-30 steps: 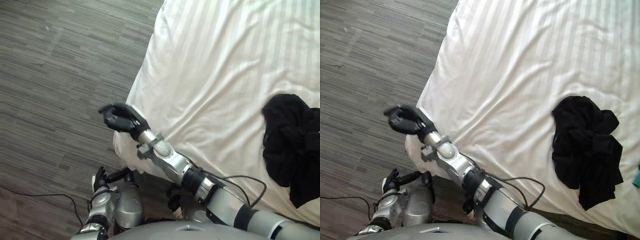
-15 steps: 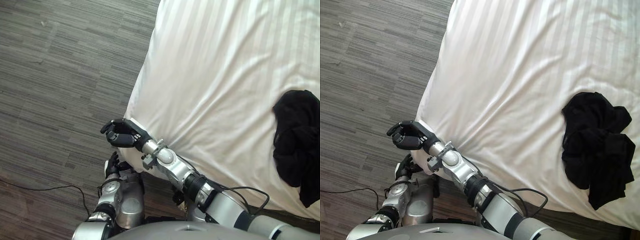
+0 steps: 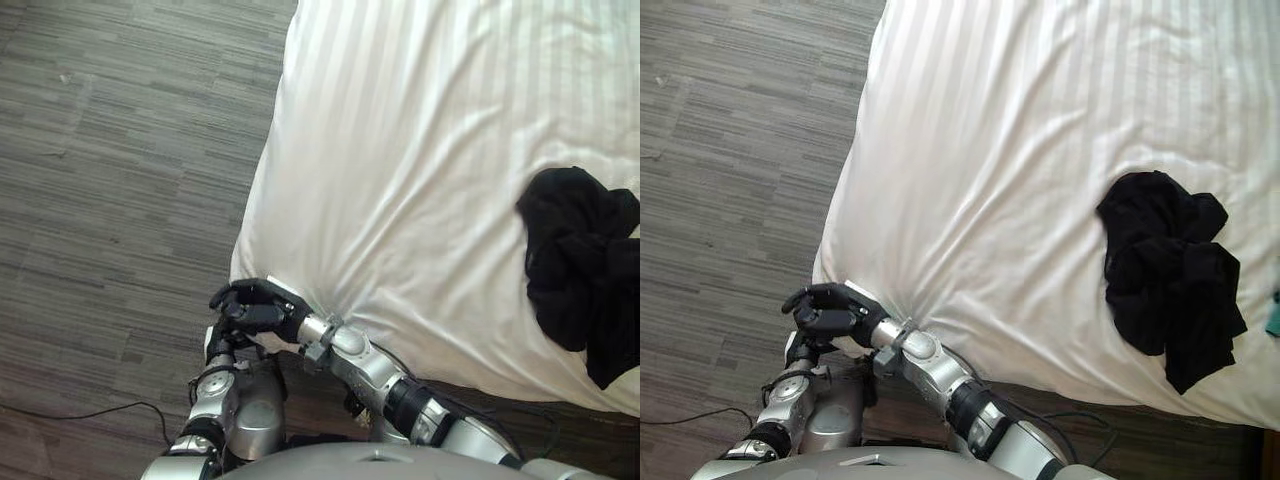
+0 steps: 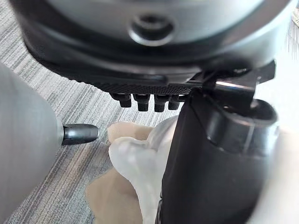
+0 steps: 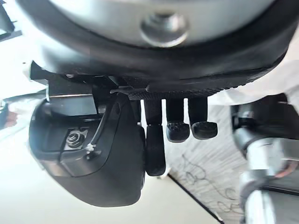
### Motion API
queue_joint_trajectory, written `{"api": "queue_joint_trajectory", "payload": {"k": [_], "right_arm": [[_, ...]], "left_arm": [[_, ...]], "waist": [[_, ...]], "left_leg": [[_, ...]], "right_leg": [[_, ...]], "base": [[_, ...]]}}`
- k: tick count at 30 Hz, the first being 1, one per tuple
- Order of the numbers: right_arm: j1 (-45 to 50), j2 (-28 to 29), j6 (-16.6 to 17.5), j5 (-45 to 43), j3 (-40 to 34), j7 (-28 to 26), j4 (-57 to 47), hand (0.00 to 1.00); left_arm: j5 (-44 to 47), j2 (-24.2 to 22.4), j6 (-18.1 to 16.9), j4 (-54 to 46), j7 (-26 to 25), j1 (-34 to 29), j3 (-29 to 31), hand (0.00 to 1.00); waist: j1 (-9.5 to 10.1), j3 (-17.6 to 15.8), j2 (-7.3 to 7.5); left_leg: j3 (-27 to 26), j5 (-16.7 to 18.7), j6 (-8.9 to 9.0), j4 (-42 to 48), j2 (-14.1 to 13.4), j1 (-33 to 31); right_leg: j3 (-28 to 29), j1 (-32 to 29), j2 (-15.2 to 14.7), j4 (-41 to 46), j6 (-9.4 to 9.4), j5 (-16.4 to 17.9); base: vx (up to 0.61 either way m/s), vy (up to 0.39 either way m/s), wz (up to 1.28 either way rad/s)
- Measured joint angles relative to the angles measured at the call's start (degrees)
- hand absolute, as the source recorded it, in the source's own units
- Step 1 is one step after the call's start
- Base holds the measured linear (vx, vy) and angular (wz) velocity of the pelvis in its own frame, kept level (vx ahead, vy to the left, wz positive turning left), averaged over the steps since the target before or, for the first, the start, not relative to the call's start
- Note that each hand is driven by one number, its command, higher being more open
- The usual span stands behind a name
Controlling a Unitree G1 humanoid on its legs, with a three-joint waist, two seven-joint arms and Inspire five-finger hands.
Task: Tidy up the quilt and then pick up the clothes from the bed and put them into the laundry hamper
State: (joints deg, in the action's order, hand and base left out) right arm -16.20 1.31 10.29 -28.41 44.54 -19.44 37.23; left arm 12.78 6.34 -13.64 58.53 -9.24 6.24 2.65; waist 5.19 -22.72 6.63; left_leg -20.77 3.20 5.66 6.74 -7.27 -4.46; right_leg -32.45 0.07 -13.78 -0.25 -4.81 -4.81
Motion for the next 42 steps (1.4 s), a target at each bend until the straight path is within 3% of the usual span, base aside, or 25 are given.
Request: {"api": "queue_joint_trajectory", "payload": {"k": [4, 8, 11, 15, 17, 19, 22, 25, 32, 37, 42], "right_arm": [[8.23, -2.37, -1.42, 1.63, -1.02, -1.09, 0.81, 0.00], [12.89, -6.07, -2.32, 5.83, -4.66, 0.31, 0.14, 0.00], [18.08, -11.10, -3.95, 5.50, -7.39, 2.82, -11.58, 0.00], [22.34, -11.91, -4.16, -4.36, -10.16, 3.71, -35.51, 0.00], [21.44, -8.48, -0.86, -14.29, -12.35, 3.52, -47.95, 0.00], [19.09, -6.84, 2.94, -23.23, -12.48, 1.80, -53.57, 0.00], [16.99, -6.84, 4.47, -30.51, -12.03, -0.60, -55.80, 0.00], [17.26, -8.68, 4.44, -35.60, -9.43, -0.89, -55.31, 0.00], [16.08, -8.47, 4.35, -36.10, -6.72, -0.26, -53.97, 0.00], [7.24, -5.99, 5.38, -32.47, -7.23, 3.90, -32.73, 0.00], [3.51, -2.90, 3.74, -23.28, -13.03, 10.30, -8.78, 0.00]], "left_arm": [[-1.05, 1.24, 0.11, 0.08, 1.19, -2.48, -0.02, 1.00], [-2.25, 1.34, 0.17, 0.06, 2.02, -4.15, 0.02, 1.00], [-2.25, 1.49, 0.67, 0.09, 2.21, -6.08, 0.47, 1.00], [-2.44, 1.36, 1.61, 1.50, 1.82, -7.34, 2.03, 1.00], [-3.44, 1.32, 1.72, 2.02, 1.38, -8.27, 2.20, 1.00], [-4.23, 1.45, 1.75, 2.30, 0.98, -9.15, 2.14, 1.00], [-4.23, 1.49, 2.21, 2.69, 0.93, -9.32, 2.03, 1.00], [-4.20, 1.44, 2.32, 2.65, 0.17, -9.50, 1.66, 1.00], [-4.17, 1.20, 2.32, 1.97, -1.23, -10.93, 1.63, 1.00], [-4.17, 1.03, 2.34, 2.06, -1.18, -10.51, 1.09, 1.00], [-4.17, -0.10, 2.41, 2.09, -0.51, -8.67, 0.38, 1.00]], "waist": [[-0.73, 3.22, 1.64], [-1.46, 5.02, 1.38], [-2.32, 6.82, 1.45], [-4.08, 8.44, 1.35], [-4.73, 10.34, 1.48], [-5.54, 12.01, 1.76], [-5.53, 13.36, 1.97], [-5.70, 13.73, 1.74], [-7.02, 14.13, 1.05], [-6.73, 13.53, -0.05], [-5.06, 11.79, -2.84]], "left_leg": [[-1.44, 0.00, -0.01, -0.03, 0.27, 0.89], [-2.19, -0.02, -0.04, -0.13, 0.46, 1.26], [-3.76, -0.64, -0.47, -1.50, 0.60, 2.08], [-5.42, -2.30, 0.03, -5.49, 0.81, 3.47], [-6.08, -4.60, 0.14, -9.16, 1.00, 4.82], [-6.23, -6.40, 0.32, -11.68, 1.00, 5.93], [-6.44, -6.70, 0.14, -11.63, 0.89, 6.14], [-6.37, -6.70, 0.13, -11.59, 1.11, 6.10], [-6.25, -6.58, 0.04, -11.64, 1.05, 6.92], [-6.52, -6.82, 0.01, -11.80, 0.96, 6.48], [-6.13, -7.64, -0.30, -11.64, 1.21, 3.84]], "right_leg": [[1.52, 0.17, 0.04, -0.79, -0.49, -0.32], [2.76, -0.04, 0.01, -0.93, -0.91, -0.58], [4.66, -1.07, 0.09, -0.99, -1.19, -0.78], [6.21, -2.44, 0.44, -1.31, -1.28, -0.49], [6.78, -3.10, 1.13, -1.46, -1.11, -0.69], [6.94, -3.06, 1.82, -1.54, -0.74, -1.19], [7.24, -2.93, 2.02, -1.69, -0.57, -1.54], [7.24, -2.82, 2.07, -1.91, -0.52, -1.70], [7.40, -1.72, 2.35, -2.34, -0.53, -1.88], [7.77, -2.24, 2.67, -2.82, -0.19, -2.47], [7.54, -4.59, 2.72, -2.86, 0.09, -2.95]], "base": [[-0.05, 0.002, -0.18], [-0.08, 0.001, -0.14], [-0.15, 0.005, -0.30], [-0.14, -0.016, -0.24], [-0.09, -0.043, -0.17], [-0.01, -0.047, -0.05], [0.03, -0.022, -0.05], [0.03, -0.005, 0.01], [-0.01, -0.001, -0.01], [-0.08, -0.016, -0.03], [-0.01, -0.007, 0.04]]}}
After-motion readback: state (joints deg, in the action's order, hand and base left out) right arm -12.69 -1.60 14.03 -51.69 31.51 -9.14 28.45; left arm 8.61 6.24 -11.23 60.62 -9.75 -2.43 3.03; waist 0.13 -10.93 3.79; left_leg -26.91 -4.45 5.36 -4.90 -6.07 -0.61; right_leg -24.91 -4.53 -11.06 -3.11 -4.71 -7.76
